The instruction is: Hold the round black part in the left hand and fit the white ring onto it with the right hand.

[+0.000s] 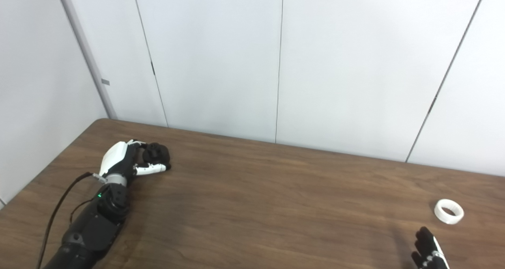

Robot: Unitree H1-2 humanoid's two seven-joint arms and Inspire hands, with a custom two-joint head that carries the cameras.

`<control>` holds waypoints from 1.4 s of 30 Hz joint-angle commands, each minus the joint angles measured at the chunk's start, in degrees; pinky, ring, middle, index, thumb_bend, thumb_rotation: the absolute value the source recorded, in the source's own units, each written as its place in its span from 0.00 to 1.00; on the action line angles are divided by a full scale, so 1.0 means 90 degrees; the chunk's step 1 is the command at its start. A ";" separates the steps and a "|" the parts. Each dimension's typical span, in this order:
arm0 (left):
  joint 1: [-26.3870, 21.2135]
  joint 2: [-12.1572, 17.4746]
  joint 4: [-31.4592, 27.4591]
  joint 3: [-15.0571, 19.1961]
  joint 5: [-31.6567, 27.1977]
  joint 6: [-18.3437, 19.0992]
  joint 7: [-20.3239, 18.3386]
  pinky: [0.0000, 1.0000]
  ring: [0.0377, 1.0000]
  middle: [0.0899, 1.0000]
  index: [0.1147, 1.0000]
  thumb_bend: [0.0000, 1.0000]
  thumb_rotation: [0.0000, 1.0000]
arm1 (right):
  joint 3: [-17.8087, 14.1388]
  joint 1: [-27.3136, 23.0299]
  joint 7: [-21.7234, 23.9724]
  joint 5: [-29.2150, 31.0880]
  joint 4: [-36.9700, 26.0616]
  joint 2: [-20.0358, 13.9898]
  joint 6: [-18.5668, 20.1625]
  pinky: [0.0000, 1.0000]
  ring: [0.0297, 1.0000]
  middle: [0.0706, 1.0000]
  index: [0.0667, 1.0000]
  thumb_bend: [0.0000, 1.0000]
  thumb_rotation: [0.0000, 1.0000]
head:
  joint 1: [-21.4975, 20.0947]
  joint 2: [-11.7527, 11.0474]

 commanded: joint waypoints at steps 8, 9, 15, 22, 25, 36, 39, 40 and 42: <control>-0.0107 0.0130 -0.0029 0.0065 -0.0001 -0.0016 0.0120 1.00 0.99 0.93 0.71 0.89 0.29 | 0.0036 0.0243 -0.0021 -0.0032 0.0121 0.0081 0.0016 1.00 1.00 0.97 0.95 0.65 0.97 | 0.0013 0.0013; -0.0113 0.0132 -0.0035 0.0055 0.0015 0.0023 0.0111 1.00 0.98 0.93 0.70 0.88 0.29 | 0.0035 0.0244 -0.0031 -0.0050 0.0114 0.0083 0.0031 1.00 1.00 0.97 0.95 0.64 0.98 | 0.0013 0.0013; -0.0153 0.0138 0.0020 0.0057 0.0031 -0.0079 0.0205 1.00 0.96 0.89 0.64 0.81 0.20 | 0.0020 0.0242 -0.0016 0.0024 0.0113 0.0101 0.0055 1.00 1.00 0.97 0.95 0.64 0.97 | 0.0013 0.0013; -0.0175 0.0049 0.0141 0.0289 -0.0227 -0.0502 0.0467 1.00 0.93 0.85 0.43 0.52 0.05 | 0.0019 0.0244 0.0014 0.0060 0.0133 0.0092 0.0023 1.00 1.00 0.97 0.95 0.64 0.96 | 0.0000 0.0033; -0.0177 0.0005 0.0143 0.0378 -0.0317 -0.0554 0.0518 1.00 0.92 0.84 0.42 0.52 0.05 | 0.0022 0.0247 -0.0023 -0.0022 0.0122 0.0085 0.0033 1.00 0.99 0.97 0.94 0.65 0.96 | 0.0000 0.0033; -0.0104 -0.0026 0.0034 0.0367 -0.0335 -0.0746 0.0619 0.96 0.89 0.82 0.42 0.51 0.05 | 0.0021 0.0280 -0.0005 0.0008 0.0099 0.0070 0.0140 1.00 1.00 0.97 0.94 0.65 0.96 | 0.0000 0.0033; -0.0056 -0.0045 -0.0041 0.0381 -0.0335 -0.0818 0.0663 0.95 0.89 0.82 0.42 0.51 0.05 | 0.0017 0.0282 -0.0028 -0.0034 0.0112 0.0074 0.0126 1.00 1.00 0.97 0.94 0.66 0.96 | -0.0043 0.0077; -0.0045 -0.0048 -0.0063 0.0384 -0.0329 -0.0833 0.0673 0.93 0.89 0.82 0.42 0.51 0.05 | 0.0016 0.0279 -0.0036 -0.0053 0.0115 0.0075 0.0115 1.00 0.99 0.97 0.94 0.66 0.96 | -0.0043 0.0077; 0.0033 -0.0050 -0.0242 0.0362 -0.0282 -0.0849 0.0664 0.92 0.89 0.81 0.42 0.51 0.05 | 0.0031 0.0275 -0.0027 -0.0088 0.0116 0.0071 0.0068 1.00 0.99 0.97 0.94 0.66 0.96 | -0.0103 0.0120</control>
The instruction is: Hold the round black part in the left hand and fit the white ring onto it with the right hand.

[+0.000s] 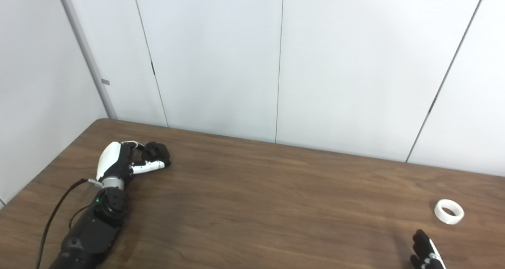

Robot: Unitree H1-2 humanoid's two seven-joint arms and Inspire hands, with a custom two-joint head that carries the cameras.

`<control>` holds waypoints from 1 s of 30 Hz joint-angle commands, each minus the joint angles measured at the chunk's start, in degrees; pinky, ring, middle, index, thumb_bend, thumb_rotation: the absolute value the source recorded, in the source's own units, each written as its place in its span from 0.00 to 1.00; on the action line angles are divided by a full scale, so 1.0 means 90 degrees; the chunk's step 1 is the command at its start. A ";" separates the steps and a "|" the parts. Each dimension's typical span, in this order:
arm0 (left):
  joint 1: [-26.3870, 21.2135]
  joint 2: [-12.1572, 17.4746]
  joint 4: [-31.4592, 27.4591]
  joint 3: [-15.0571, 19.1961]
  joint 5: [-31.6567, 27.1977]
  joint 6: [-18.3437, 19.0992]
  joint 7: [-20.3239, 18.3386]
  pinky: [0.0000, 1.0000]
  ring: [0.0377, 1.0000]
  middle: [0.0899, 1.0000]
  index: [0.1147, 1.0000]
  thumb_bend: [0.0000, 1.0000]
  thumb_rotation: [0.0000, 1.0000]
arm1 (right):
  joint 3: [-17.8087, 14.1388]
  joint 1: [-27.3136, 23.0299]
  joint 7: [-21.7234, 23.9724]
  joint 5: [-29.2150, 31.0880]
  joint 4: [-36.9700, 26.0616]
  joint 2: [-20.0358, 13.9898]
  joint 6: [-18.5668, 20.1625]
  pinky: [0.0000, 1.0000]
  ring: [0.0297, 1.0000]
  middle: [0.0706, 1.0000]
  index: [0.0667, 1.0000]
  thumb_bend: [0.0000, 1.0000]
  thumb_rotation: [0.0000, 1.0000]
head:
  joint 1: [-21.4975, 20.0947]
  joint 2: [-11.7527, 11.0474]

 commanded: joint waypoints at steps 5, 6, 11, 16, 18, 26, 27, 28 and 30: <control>0.0168 0.0173 -0.0872 -0.0202 0.0335 -0.0197 0.0060 0.95 0.87 0.79 0.42 0.51 0.04 | 0.0048 0.0229 -0.0016 0.0045 0.0096 0.0117 -0.0012 0.99 0.99 0.97 0.94 0.65 0.95 | -0.0082 0.0070; 0.0224 0.0168 -0.1000 -0.0209 0.0338 -0.0160 0.0034 0.97 0.87 0.79 0.42 0.51 0.04 | 0.0052 0.0231 -0.0021 0.0038 0.0094 0.0127 -0.0018 0.99 0.98 0.97 0.94 0.65 0.95 | -0.0095 0.0087; 0.0550 0.0089 -0.1725 -0.0246 0.0449 0.0097 -0.0140 0.93 0.89 0.79 0.42 0.51 0.04 | 0.0067 0.0255 -0.0009 0.0058 0.0047 0.0163 -0.0066 0.97 0.97 0.96 0.94 0.64 0.93 | -0.0149 0.0142; 0.0934 -0.0027 -0.2664 -0.0316 0.0569 0.0380 -0.0461 0.95 0.92 0.80 0.42 0.51 0.04 | 0.0085 0.0264 -0.0030 0.0021 -0.0007 0.0173 -0.0019 0.98 0.98 0.97 0.94 0.63 0.94 | -0.0226 0.0209; 0.1103 -0.0086 -0.3102 -0.0360 0.0631 0.0529 -0.0626 0.93 0.93 0.81 0.42 0.51 0.05 | 0.0091 0.0263 -0.0057 -0.0010 -0.0040 0.0186 0.0030 0.97 0.98 0.97 0.94 0.63 0.94 | -0.0272 0.0254; 0.1699 -0.0220 -0.4539 -0.0881 0.1294 0.0633 -0.1161 1.00 0.91 0.80 0.42 0.51 0.05 | 0.0126 0.0251 -0.0111 -0.0068 -0.0177 0.0215 0.0209 0.99 0.98 0.96 0.94 0.63 0.94 | -0.0380 0.0358; 0.1762 -0.0266 -0.4709 -0.0934 0.1353 0.0649 -0.1225 1.00 0.91 0.80 0.42 0.51 0.05 | 0.0132 0.0251 -0.0118 -0.0075 -0.0190 0.0215 0.0207 0.99 0.98 0.96 0.93 0.63 0.94 | -0.0410 0.0392; 0.1803 -0.0301 -0.4819 -0.0959 0.1396 0.0658 -0.1277 1.00 0.91 0.80 0.42 0.51 0.05 | 0.0138 0.0251 -0.0123 -0.0078 -0.0199 0.0213 0.0205 0.99 0.98 0.96 0.93 0.63 0.94 | -0.0410 0.0392; 0.1907 -0.0400 -0.5074 -0.1030 0.1461 0.0653 -0.1391 1.00 0.91 0.79 0.42 0.51 0.05 | 0.0162 0.0247 -0.0126 -0.0082 -0.0231 0.0204 0.0218 0.99 0.98 0.96 0.93 0.63 0.95 | -0.0460 0.0439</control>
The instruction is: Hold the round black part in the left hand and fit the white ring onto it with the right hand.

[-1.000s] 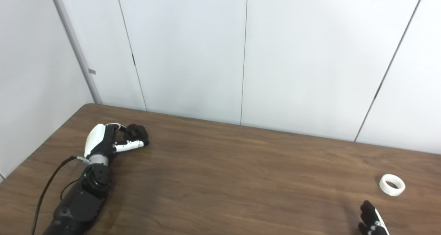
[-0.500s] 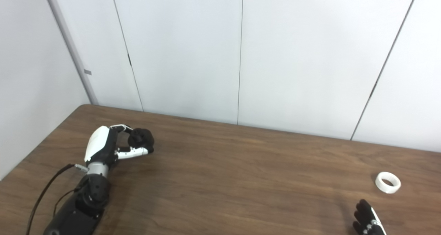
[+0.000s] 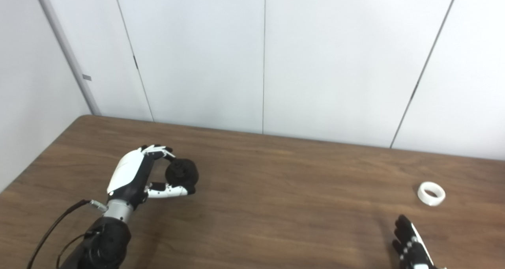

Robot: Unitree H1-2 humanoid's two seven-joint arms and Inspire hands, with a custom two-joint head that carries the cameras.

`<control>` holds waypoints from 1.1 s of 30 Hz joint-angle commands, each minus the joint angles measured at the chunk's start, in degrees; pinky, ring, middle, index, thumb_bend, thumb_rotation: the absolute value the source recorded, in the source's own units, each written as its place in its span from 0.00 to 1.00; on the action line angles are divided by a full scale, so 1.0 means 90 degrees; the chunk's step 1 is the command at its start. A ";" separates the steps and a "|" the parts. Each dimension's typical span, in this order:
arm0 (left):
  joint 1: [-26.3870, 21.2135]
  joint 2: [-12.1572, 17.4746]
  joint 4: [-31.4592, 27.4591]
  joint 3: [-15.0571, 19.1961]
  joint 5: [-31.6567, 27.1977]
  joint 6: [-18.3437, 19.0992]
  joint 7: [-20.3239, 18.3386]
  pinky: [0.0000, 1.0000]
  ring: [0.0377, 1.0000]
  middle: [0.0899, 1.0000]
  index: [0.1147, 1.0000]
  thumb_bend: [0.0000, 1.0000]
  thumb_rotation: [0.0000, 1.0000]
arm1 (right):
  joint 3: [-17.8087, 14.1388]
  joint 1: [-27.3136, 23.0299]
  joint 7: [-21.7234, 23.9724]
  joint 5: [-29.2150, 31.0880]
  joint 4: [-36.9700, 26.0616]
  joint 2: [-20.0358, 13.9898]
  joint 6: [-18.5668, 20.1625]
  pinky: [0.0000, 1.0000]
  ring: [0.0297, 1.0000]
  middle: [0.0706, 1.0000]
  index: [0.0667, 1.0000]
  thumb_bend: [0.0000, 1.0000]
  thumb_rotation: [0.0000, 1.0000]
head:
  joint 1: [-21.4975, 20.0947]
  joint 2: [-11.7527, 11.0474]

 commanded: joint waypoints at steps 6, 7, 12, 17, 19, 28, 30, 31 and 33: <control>0.0189 -0.0318 -0.1005 -0.0233 0.0342 0.0060 -0.0492 1.00 0.91 0.79 0.42 0.51 0.05 | 0.0159 0.0153 -0.0113 -0.0138 -0.0196 0.0119 0.0193 1.00 0.99 0.97 0.94 0.64 0.97 | -0.0178 0.0115; 0.0245 -0.0382 -0.1108 -0.0297 0.0412 0.0089 -0.0581 1.00 0.91 0.79 0.42 0.51 0.05 | 0.0176 0.0153 -0.0145 -0.0171 -0.0230 0.0132 0.0236 1.00 0.99 0.97 0.94 0.63 0.97 | -0.0199 0.0128; 0.0518 -0.0648 -0.1443 -0.0642 0.0819 -0.0006 -0.0858 1.00 0.91 0.80 0.42 0.51 0.05 | 0.0282 0.0157 -0.0241 -0.0335 -0.0398 0.0152 0.0419 1.00 1.00 0.97 0.94 0.63 0.99 | -0.0394 0.0287; 0.0705 -0.0822 -0.1487 -0.1004 0.1156 -0.0330 -0.0880 1.00 0.91 0.79 0.42 0.51 0.05 | 0.0373 0.0116 -0.0286 -0.0298 -0.0567 0.0167 0.0620 1.00 1.00 0.99 0.96 0.62 0.99 | -0.0563 0.0445; 0.0768 -0.0878 -0.1447 -0.1134 0.1294 -0.0449 -0.0860 1.00 0.91 0.79 0.42 0.51 0.05 | 0.0401 0.0102 -0.0347 -0.0348 -0.0629 0.0201 0.0690 1.00 1.00 0.99 0.96 0.61 0.99 | -0.0615 0.0513; 0.0990 -0.1145 -0.1181 -0.1405 0.1743 -0.0695 -0.0813 1.00 0.91 0.79 0.42 0.52 0.06 | 0.0529 0.0020 -0.0526 -0.0350 -0.0879 0.0284 0.1013 1.00 1.00 0.98 0.95 0.63 0.97 | -0.0862 0.0835; 0.1062 -0.1199 -0.1089 -0.1462 0.1836 -0.0768 -0.0749 1.00 0.91 0.79 0.42 0.52 0.06 | 0.0560 0.0009 -0.0563 -0.0366 -0.0962 0.0293 0.1099 1.00 1.00 0.98 0.95 0.63 0.98 | -0.0924 0.0906; 0.1089 -0.1217 -0.1065 -0.1475 0.1868 -0.0792 -0.0733 1.00 0.91 0.79 0.42 0.52 0.06 | 0.0572 0.0006 -0.0578 -0.0373 -0.0993 0.0298 0.1125 1.00 1.00 0.98 0.95 0.62 0.98 | -0.0940 0.0925; 0.1146 -0.1235 -0.1018 -0.1525 0.1962 -0.0831 -0.0718 1.00 0.91 0.79 0.42 0.52 0.06 | 0.0591 -0.0005 -0.0624 -0.0407 -0.1066 0.0318 0.1203 1.00 1.00 0.98 0.95 0.62 0.98 | -0.1011 0.1003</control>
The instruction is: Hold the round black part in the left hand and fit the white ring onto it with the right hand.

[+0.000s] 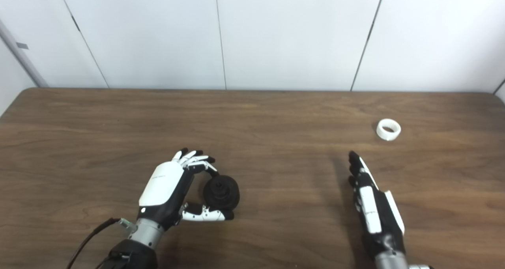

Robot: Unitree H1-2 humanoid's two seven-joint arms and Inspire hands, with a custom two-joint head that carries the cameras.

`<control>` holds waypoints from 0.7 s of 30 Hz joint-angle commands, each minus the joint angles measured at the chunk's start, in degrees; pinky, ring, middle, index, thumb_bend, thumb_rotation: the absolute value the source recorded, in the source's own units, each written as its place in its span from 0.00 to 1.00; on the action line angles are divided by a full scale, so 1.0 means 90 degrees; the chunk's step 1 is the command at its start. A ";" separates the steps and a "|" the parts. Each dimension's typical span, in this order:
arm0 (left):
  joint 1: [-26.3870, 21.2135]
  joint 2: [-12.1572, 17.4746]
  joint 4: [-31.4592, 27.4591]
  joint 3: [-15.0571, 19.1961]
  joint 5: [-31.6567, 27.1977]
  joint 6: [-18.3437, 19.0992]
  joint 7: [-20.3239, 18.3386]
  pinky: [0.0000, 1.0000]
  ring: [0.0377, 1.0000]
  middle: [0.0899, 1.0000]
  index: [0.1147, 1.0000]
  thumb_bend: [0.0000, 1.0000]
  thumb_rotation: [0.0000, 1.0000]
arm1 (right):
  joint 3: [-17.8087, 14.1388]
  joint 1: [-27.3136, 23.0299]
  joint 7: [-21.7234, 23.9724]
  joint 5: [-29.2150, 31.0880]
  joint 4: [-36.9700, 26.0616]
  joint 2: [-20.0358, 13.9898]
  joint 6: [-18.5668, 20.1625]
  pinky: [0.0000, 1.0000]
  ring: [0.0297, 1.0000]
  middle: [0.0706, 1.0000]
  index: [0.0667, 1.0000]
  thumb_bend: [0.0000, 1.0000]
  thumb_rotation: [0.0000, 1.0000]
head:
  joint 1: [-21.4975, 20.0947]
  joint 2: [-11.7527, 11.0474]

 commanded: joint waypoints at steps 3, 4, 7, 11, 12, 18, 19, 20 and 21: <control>0.0046 -0.0025 0.0067 -0.0099 0.0262 -0.0348 0.0241 1.00 0.91 0.79 0.42 0.51 0.06 | 0.0072 -0.0009 -0.0073 -0.0077 -0.0334 0.0245 0.0146 1.00 1.00 0.97 0.95 0.62 1.00 | -0.0066 0.0109; 0.0086 -0.0050 0.0100 -0.0113 0.0269 -0.0386 0.0265 1.00 0.91 0.79 0.42 0.51 0.06 | 0.0086 -0.0016 -0.0079 -0.0104 -0.0365 0.0238 0.0172 1.00 1.00 0.97 0.95 0.62 1.00 | -0.0087 0.0145; 0.0188 -0.0112 0.0203 -0.0188 0.0333 -0.0462 0.0333 1.00 0.91 0.79 0.42 0.51 0.06 | 0.0112 -0.0033 -0.0104 -0.0167 -0.0419 0.0227 0.0253 1.00 1.00 0.97 0.96 0.63 1.00 | -0.0103 0.0171; 0.0327 -0.0162 0.0361 -0.0267 0.0322 -0.0624 0.0473 1.00 0.91 0.79 0.42 0.51 0.06 | 0.0121 -0.0035 -0.0125 -0.0161 -0.0498 0.0227 0.0364 1.00 1.00 0.98 0.96 0.63 1.00 | -0.0159 0.0244; 0.0356 -0.0168 0.0413 -0.0277 0.0302 -0.0672 0.0512 1.00 0.91 0.79 0.42 0.51 0.06 | 0.0123 -0.0037 -0.0136 -0.0163 -0.0512 0.0235 0.0386 1.00 1.00 0.98 0.96 0.63 1.00 | -0.0159 0.0244; 0.0551 -0.0222 0.0661 -0.0300 0.0137 -0.0972 0.0728 1.00 0.91 0.80 0.42 0.51 0.06 | 0.0107 -0.0022 -0.0138 -0.0113 -0.0572 0.0219 0.0448 1.00 1.00 0.98 0.96 0.62 1.00 | -0.0157 0.0282; 0.0573 -0.0230 0.0729 -0.0297 0.0106 -0.1048 0.0802 1.00 0.91 0.80 0.42 0.51 0.06 | 0.0104 -0.0020 -0.0138 -0.0108 -0.0573 0.0219 0.0447 1.00 1.00 0.98 0.96 0.62 1.00 | -0.0157 0.0282; 0.0594 -0.0239 0.0805 -0.0294 0.0077 -0.1130 0.0887 1.00 0.91 0.80 0.42 0.51 0.06 | 0.0101 -0.0018 -0.0137 -0.0107 -0.0573 0.0214 0.0439 1.00 1.00 0.98 0.96 0.62 1.00 | -0.0166 0.0285; 0.0613 -0.0245 0.0878 -0.0296 0.0062 -0.1201 0.0970 1.00 0.91 0.80 0.42 0.51 0.06 | 0.0104 -0.0013 -0.0127 -0.0119 -0.0570 0.0198 0.0417 1.00 1.00 0.98 0.96 0.62 1.00 | -0.0156 0.0279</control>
